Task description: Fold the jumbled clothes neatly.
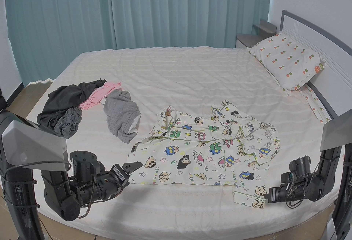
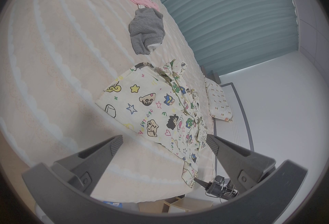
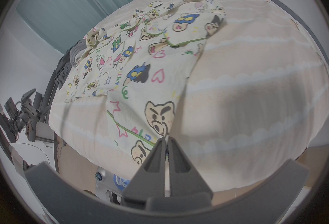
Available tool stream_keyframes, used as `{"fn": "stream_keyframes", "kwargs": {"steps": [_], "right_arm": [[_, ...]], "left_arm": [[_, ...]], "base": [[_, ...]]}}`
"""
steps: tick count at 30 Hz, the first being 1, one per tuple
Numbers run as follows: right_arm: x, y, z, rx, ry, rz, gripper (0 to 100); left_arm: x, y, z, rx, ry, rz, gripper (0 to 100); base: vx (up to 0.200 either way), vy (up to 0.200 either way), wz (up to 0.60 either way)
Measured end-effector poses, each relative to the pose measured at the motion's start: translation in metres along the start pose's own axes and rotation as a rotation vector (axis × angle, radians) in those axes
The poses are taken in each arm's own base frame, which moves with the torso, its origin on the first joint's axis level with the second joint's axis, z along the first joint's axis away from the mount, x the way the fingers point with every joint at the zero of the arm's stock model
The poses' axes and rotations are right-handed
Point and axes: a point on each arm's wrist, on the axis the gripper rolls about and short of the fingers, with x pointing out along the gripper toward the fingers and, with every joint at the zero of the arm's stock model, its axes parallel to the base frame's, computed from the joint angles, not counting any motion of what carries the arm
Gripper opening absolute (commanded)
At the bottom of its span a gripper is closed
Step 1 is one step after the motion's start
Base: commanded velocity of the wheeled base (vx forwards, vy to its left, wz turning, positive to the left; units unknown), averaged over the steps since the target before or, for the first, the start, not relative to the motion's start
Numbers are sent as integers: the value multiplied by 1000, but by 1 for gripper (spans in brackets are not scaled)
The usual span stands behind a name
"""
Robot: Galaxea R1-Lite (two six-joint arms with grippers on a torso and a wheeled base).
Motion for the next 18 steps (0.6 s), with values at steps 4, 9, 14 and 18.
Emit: {"fn": "stream_keyframes", "kwargs": {"steps": [4, 9, 14, 18], "right_arm": [[-7, -10, -4, 6, 12, 5, 0], [-9, -13, -5, 16, 11, 28, 0], [-7, -8, -2, -2, 0, 55, 100], [-3, 0, 0, -35, -1, 86, 100]], "left_arm": [[0, 0, -1, 3, 2, 1, 100], [1, 1, -3, 31, 8, 7, 100], [2, 2, -4, 33, 9, 11, 100], [2, 2, -4, 33, 10, 11, 100]], "base": [[0, 0, 0], [0, 0, 0], [0, 0, 0], [0, 0, 0]]}}
